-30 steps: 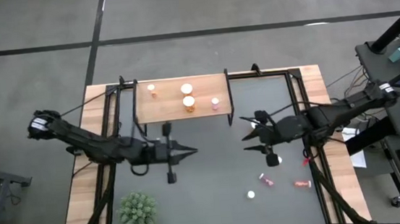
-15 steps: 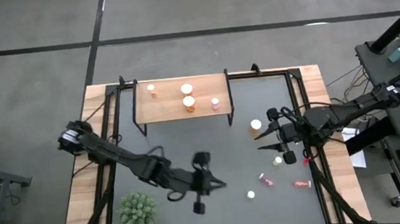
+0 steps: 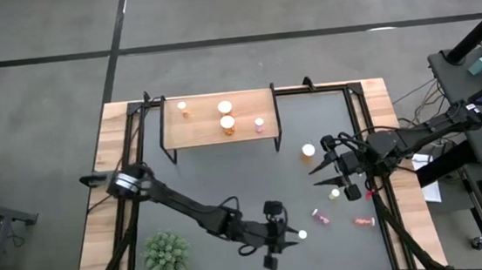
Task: Pick and place medicine bottles onto shelf by color
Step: Put the bottom yellow pill bottle on the shelf aligned with the yellow pill bottle
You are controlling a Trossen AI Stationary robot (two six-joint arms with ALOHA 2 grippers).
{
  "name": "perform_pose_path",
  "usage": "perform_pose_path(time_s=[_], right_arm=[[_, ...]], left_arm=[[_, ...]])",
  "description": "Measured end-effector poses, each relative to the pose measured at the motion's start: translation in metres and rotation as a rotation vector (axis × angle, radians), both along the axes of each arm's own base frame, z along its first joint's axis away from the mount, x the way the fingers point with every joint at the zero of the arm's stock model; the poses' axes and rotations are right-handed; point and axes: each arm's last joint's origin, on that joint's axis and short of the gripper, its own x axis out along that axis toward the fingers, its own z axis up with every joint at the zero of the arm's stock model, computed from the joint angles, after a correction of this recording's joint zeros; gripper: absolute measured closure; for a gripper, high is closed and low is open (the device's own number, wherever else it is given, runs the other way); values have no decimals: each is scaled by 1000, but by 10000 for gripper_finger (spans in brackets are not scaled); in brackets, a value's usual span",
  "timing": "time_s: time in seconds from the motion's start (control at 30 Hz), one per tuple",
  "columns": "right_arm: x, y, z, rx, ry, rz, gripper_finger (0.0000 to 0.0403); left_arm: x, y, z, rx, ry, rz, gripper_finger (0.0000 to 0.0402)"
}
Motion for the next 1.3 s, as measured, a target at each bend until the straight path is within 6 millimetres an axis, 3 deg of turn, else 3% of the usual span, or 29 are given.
perform_pose_path(time_s=[0.13, 0.3, 0.63, 0.8, 1.2, 1.3], right_arm=[[0, 0, -3, 16, 16, -2, 266], [0, 0, -6, 16, 23, -2, 266], [0, 0, -4, 9, 15, -2, 266], [0, 0, -4, 9, 14, -2, 266], [0, 0, -4, 9, 17, -2, 266], [0, 0, -4, 10, 17, -2, 266]], left_arm=[[19, 2, -25, -19, 16, 30, 226], [27, 7, -50, -78, 67, 68, 185], [35, 11, -77, -189, 70, 15, 169], [37, 12, -77, -204, 54, 22, 194], [37, 13, -78, -197, 52, 20, 310], [37, 13, -78, -197, 52, 21, 314]])
